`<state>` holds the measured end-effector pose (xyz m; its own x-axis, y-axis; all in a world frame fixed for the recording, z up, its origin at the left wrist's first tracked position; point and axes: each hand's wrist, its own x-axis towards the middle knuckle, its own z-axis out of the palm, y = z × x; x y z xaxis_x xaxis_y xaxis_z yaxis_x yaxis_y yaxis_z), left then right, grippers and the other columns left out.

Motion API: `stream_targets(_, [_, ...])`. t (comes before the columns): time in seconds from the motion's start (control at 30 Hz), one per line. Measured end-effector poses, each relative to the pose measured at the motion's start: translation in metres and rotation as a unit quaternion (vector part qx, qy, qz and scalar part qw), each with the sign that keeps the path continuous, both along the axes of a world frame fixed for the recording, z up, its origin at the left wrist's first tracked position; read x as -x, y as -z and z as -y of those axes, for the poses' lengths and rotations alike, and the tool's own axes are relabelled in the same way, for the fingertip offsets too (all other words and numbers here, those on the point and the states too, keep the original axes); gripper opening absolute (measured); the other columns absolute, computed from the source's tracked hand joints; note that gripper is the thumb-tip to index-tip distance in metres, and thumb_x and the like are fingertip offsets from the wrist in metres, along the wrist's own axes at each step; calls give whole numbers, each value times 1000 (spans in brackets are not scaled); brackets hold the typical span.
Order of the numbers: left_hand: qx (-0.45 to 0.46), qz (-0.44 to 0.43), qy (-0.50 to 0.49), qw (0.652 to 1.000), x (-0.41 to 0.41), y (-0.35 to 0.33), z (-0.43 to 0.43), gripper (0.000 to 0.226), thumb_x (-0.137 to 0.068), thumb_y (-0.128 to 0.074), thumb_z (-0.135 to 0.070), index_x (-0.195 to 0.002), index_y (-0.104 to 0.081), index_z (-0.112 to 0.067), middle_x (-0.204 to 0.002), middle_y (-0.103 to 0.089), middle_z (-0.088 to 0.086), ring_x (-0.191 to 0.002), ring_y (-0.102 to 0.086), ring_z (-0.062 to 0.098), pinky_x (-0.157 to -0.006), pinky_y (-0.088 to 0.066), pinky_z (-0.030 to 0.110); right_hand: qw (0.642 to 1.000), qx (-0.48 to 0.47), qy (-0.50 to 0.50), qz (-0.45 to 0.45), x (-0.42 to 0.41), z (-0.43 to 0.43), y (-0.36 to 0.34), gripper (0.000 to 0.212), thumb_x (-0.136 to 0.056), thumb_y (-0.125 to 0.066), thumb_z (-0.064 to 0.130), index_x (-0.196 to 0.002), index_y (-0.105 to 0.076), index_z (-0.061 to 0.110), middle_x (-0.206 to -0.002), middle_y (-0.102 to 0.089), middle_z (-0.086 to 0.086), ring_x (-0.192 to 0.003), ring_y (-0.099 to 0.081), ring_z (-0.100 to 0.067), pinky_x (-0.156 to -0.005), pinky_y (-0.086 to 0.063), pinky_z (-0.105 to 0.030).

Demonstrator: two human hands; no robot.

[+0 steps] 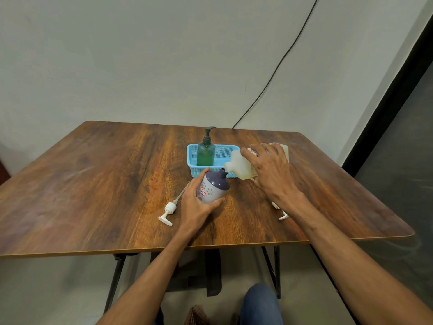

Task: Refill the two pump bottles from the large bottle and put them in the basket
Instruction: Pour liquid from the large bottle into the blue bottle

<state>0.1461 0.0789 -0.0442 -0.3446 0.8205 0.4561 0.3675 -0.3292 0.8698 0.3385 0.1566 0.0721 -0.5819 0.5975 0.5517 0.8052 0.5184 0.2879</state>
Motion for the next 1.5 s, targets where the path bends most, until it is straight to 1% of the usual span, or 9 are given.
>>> stream_targets(0.1, [1, 1, 1, 1000, 0, 0, 0, 92, -67, -88, -35, -148, -46, -31, -136, -58, -13, -125, -56, 10, -104, -51, 47, 1000, 0, 1, 0, 0, 0, 0, 80, -54, -94, 18, -124, -57, 21, -117, -67, -13, -105, -62, -37, -91, -46, -52])
stream_targets(0.3, [0, 4, 0, 1000, 0, 0, 1, 93, -66, -88, -37, -149, -47, -27, -136, -59, -9, -125, -56, 10, -105, -51, 47, 1000, -4, 0, 0, 1, -1, 0, 81, -52, -96, 21, -123, -57, 22, -115, -67, -12, -103, -62, -36, -90, -47, -51])
stream_targets(0.47, [-1, 2, -1, 1000, -1, -1, 1, 92, -66, -88, -37, -148, -47, -30, -135, -58, -12, -124, -57, 10, -103, -52, 48, 1000, -11, -2, 2, 1, 0, -1, 77, -55, -93, 21, -123, -56, 23, -115, -66, -10, -104, -61, -34, -91, -45, -50])
stream_targets(0.7, [1, 1, 0, 1000, 0, 1, 0, 93, -67, -88, -36, -149, -46, -28, -137, -58, -10, -125, -57, 10, -104, -52, 48, 1000, -3, 3, 6, 2, 0, 0, 78, -58, -94, 23, -125, -57, 22, -120, -66, -12, -107, -61, -35, -94, -46, -52])
stream_targets(0.93, [4, 1, 0, 1000, 0, 2, -1, 94, -66, -87, -41, -149, -46, -29, -136, -58, -10, -125, -56, 12, -104, -52, 48, 1000, -1, 5, 3, 2, -1, -1, 79, -55, -95, 21, -125, -58, 21, -118, -67, -13, -106, -62, -36, -93, -47, -53])
stream_targets(1.07, [8, 1, 0, 1000, 1, 4, -2, 94, -66, -88, -39, -149, -45, -29, -138, -57, -9, -126, -56, 11, -104, -51, 49, 1000, 3, 6, 3, 3, 0, -1, 77, -59, -94, 21, -126, -57, 21, -121, -66, -13, -107, -61, -37, -95, -47, -54])
stream_targets(1.23, [7, 3, 0, 1000, 0, 3, -1, 94, -66, -88, -41, -149, -45, -30, -136, -57, -10, -126, -56, 12, -103, -52, 48, 1000, 4, 7, 0, 3, 0, 0, 79, -57, -96, 22, -126, -58, 22, -120, -67, -14, -108, -61, -37, -95, -47, -55])
stream_targets(1.4, [5, 2, 2, 1000, 0, 3, -1, 93, -67, -89, -38, -149, -45, -30, -136, -58, -10, -125, -56, 11, -104, -52, 48, 1000, -3, 7, 6, 2, -1, -1, 79, -58, -95, 24, -126, -56, 23, -121, -66, -12, -108, -61, -36, -95, -46, -53])
stream_targets(1.5, [4, 3, 2, 1000, 0, 3, -1, 93, -67, -89, -36, -149, -45, -31, -135, -58, -10, -125, -57, 13, -104, -52, 48, 1000, -8, 2, 6, 2, -1, -1, 79, -57, -95, 25, -125, -56, 23, -119, -66, -11, -107, -61, -35, -94, -45, -51])
